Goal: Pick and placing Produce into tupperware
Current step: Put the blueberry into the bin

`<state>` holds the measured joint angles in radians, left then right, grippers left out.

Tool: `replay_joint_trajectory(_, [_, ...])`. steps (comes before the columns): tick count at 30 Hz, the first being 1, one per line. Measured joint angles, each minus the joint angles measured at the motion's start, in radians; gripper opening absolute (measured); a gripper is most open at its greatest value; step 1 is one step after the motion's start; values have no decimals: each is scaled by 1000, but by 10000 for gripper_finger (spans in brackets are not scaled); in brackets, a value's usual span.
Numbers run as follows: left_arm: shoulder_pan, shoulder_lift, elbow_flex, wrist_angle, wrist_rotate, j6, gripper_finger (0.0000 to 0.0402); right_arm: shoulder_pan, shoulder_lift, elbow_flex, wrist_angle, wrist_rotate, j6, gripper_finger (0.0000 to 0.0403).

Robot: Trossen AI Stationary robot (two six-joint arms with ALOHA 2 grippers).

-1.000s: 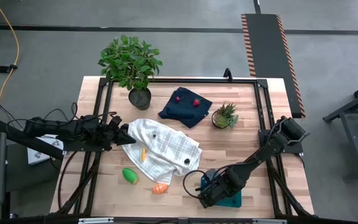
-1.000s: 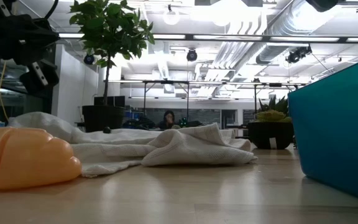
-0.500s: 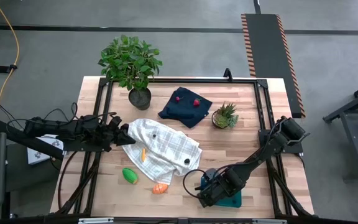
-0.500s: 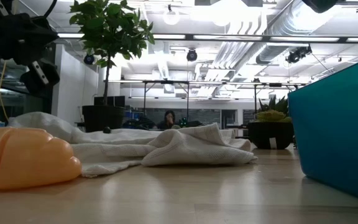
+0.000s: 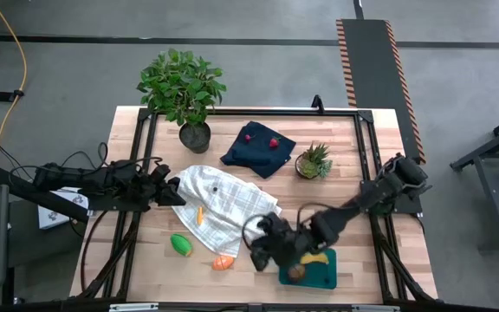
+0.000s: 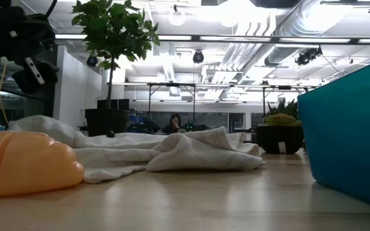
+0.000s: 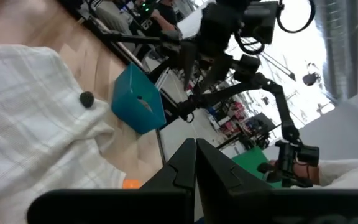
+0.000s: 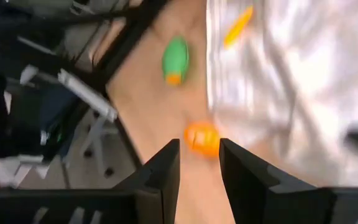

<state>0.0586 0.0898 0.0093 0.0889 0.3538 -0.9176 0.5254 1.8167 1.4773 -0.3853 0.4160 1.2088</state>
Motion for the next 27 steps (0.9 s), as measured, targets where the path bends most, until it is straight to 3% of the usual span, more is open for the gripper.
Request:
replay_joint_trajectory(6, [0, 0, 0, 60, -15, 20, 1, -118, -5, 0, 76, 69, -163, 103])
replay_joint_trajectory(11, [0, 0, 10, 124, -24, 57, 1, -166, -5, 0, 462, 41, -564, 103])
replay_joint_trajectory(14, [0, 0, 78, 88, -20, 153, 1, -177, -20, 1, 559, 27, -677, 103])
replay_joint_trajectory(17, [0, 12, 185, -68, -50, 265, 1, -185, -49, 1, 471, 87, -692, 103])
replay_joint_trajectory(22, [0, 108, 424, -427, -201, 429, 1, -192, -123, 1, 226, 283, -645, 103])
replay_joint_trajectory(27, [0, 284, 615, -575, -286, 563, 1, -236, -190, 1, 70, 280, -648, 103])
